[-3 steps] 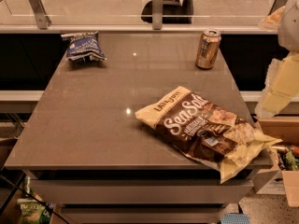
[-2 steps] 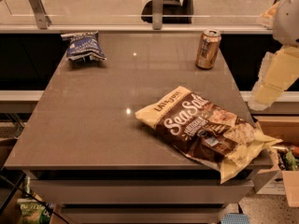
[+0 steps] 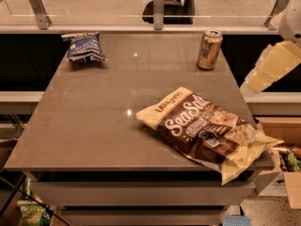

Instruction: Pick orange can

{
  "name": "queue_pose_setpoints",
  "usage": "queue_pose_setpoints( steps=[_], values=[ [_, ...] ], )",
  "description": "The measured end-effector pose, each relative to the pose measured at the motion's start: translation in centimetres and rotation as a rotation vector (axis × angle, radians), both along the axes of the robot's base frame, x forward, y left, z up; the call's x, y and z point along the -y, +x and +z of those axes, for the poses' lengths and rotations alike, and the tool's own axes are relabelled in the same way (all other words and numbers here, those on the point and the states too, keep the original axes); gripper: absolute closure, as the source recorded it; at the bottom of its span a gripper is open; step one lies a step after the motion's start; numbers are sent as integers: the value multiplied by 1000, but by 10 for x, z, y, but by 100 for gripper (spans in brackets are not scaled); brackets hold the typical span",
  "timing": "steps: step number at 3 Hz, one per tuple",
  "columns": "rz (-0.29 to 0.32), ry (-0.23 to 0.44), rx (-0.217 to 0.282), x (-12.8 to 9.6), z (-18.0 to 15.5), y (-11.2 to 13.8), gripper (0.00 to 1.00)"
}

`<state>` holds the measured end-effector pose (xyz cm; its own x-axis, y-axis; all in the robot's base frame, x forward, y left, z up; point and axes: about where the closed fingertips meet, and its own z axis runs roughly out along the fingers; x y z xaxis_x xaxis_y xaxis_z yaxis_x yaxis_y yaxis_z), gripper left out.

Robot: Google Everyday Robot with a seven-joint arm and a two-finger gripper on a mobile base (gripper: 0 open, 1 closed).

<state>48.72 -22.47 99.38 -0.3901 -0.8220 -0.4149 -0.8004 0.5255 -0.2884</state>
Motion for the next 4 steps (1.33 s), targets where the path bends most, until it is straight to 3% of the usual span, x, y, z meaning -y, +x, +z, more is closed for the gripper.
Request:
queue_pose_setpoints(
  steps=[2, 4],
  values=[
    [-254, 274, 84, 21, -23, 18, 0],
    [-375, 337, 201, 40, -22, 50, 0]
  ],
)
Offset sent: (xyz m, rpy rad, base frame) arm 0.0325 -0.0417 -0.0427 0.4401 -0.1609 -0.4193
